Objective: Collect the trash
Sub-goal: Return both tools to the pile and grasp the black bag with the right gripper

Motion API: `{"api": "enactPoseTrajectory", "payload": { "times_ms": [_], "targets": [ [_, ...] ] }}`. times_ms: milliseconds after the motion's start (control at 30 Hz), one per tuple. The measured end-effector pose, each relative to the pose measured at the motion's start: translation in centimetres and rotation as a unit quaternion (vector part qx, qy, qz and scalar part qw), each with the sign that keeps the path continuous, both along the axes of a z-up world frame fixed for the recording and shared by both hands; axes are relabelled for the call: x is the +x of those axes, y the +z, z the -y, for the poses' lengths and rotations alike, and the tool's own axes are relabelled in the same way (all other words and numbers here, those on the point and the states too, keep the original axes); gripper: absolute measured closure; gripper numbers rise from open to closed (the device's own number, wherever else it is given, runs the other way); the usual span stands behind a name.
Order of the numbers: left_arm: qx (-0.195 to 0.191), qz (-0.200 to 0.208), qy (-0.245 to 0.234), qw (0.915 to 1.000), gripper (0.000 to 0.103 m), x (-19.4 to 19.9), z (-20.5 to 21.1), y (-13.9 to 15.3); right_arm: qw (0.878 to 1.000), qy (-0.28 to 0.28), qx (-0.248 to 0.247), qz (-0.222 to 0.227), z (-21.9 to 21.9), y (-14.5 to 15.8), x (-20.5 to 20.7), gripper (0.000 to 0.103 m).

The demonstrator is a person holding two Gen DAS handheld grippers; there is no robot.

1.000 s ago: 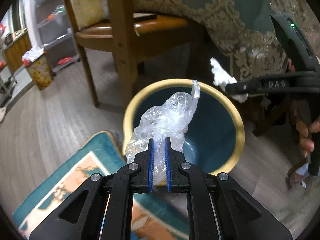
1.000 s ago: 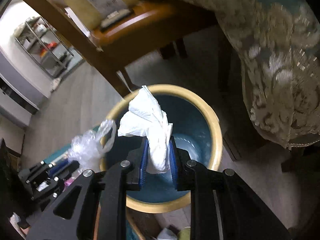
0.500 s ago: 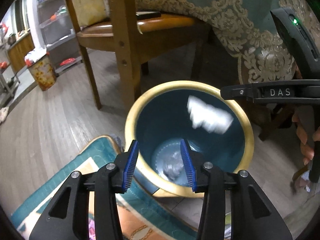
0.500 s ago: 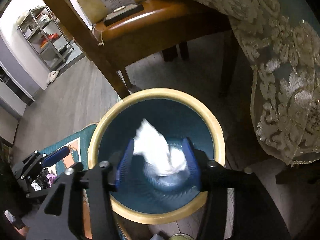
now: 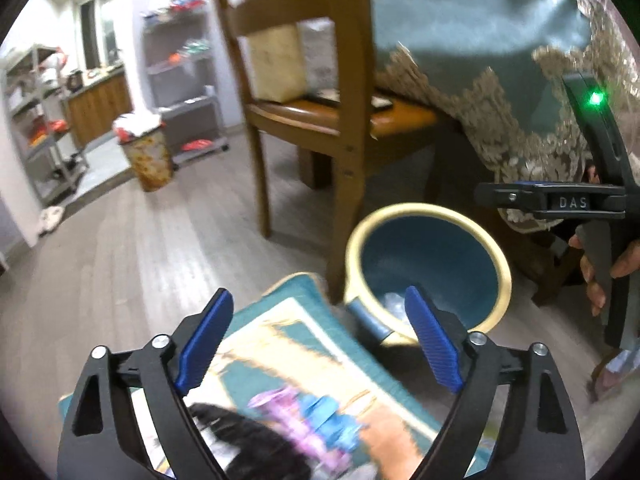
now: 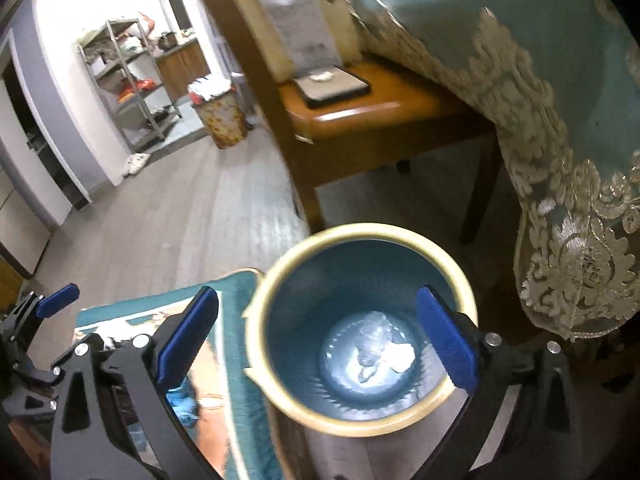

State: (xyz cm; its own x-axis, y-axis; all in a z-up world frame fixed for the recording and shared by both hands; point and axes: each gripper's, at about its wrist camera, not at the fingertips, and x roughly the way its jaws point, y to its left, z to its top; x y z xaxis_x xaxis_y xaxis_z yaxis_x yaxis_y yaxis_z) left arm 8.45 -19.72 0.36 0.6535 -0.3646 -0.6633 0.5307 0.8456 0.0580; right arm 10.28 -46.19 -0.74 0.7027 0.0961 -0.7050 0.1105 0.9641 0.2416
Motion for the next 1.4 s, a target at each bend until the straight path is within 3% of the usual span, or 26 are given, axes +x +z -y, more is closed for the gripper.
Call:
{"api": "enactPoseTrajectory", "payload": {
  "times_ms": [300,500,633,700,1000,1267,1400],
  "targets": [
    [0.004,0.018,0.072,0.9972,0.013,-3.6,-9.8,3.2,0.998,0.018,0.039,0.045,-5.7,3.5,-2.8,0.006],
    [0.003,0.019,0.124,0.9921,0.012,-5.8,-16.0,3.7,0.998,0.042,0.037,0.028,-10.0,2.9,-4.0,0.006],
    [-0.017,0.003,0.164,0.9863,0.012,-7.1,-20.1,2.8,0.997,0.058,0.037,0.021,-12.5,2.3,-4.7,0.006],
    [-0.008,0.000,0.176,0.9844,0.012,-7.5,-21.9,2.1,0.997,0.069,0.030,0.017,-13.6,1.9,-4.8,0.006],
    [0.045,-0.040,0.191,0.9798,0.012,-7.1,-25.7,-2.2,0.993,0.122,-0.008,-0.004,-19.4,-0.3,-4.2,0.006],
    [0.039,-0.071,0.177,0.9808,0.012,-5.1,-26.2,-4.3,0.984,0.174,-0.029,-0.030,-23.0,-3.4,-2.4,0.006],
    [0.058,-0.085,0.165,0.9809,0.012,-4.1,-25.3,-5.6,0.976,0.208,-0.048,-0.048,-24.6,-5.2,-1.6,0.015]
  ]
}}
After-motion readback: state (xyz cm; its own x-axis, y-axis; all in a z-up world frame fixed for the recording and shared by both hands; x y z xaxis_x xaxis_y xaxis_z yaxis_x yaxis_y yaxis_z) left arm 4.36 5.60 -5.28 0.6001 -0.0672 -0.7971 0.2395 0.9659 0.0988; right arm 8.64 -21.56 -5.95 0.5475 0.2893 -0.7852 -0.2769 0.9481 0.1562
